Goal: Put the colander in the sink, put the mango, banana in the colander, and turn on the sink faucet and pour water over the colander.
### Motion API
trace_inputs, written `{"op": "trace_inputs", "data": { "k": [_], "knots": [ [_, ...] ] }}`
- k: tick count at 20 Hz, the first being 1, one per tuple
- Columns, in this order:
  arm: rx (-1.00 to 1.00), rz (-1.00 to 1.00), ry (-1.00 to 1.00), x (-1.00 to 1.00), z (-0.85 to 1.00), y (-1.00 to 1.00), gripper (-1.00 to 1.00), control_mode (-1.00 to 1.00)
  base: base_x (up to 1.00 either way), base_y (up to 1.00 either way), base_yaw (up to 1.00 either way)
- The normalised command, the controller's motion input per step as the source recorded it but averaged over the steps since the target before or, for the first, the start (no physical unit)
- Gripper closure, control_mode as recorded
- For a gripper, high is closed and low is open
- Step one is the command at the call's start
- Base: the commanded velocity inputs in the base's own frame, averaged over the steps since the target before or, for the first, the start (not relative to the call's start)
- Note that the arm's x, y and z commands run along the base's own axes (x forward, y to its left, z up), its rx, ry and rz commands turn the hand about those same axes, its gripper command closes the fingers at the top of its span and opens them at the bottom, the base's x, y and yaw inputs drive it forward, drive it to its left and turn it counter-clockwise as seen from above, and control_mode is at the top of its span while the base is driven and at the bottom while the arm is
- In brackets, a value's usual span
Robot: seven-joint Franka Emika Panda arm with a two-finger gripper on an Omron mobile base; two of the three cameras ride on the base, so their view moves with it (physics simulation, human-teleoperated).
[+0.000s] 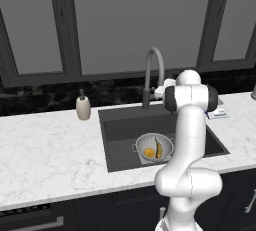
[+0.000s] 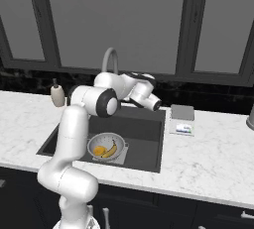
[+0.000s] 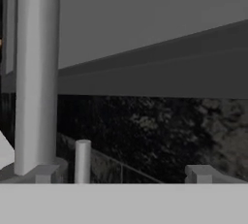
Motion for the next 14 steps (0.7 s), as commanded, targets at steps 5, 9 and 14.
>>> {"op": "trace_inputs", "data": {
  "k": [5,9,14],
  "knots": [
    [0.0,-0.04,0.0,0.23,-0.17,0.0,1.0,-1.0,0.0,0.0,0.0],
    [0.0,-0.03,0.0,0.33,-0.14,0.0,1.0,-1.0,0.0,0.0,0.0],
    [0.0,-0.02,0.0,0.39,-0.1,0.0,1.0,-1.0,0.0,0.0,0.0]
  ]
}}
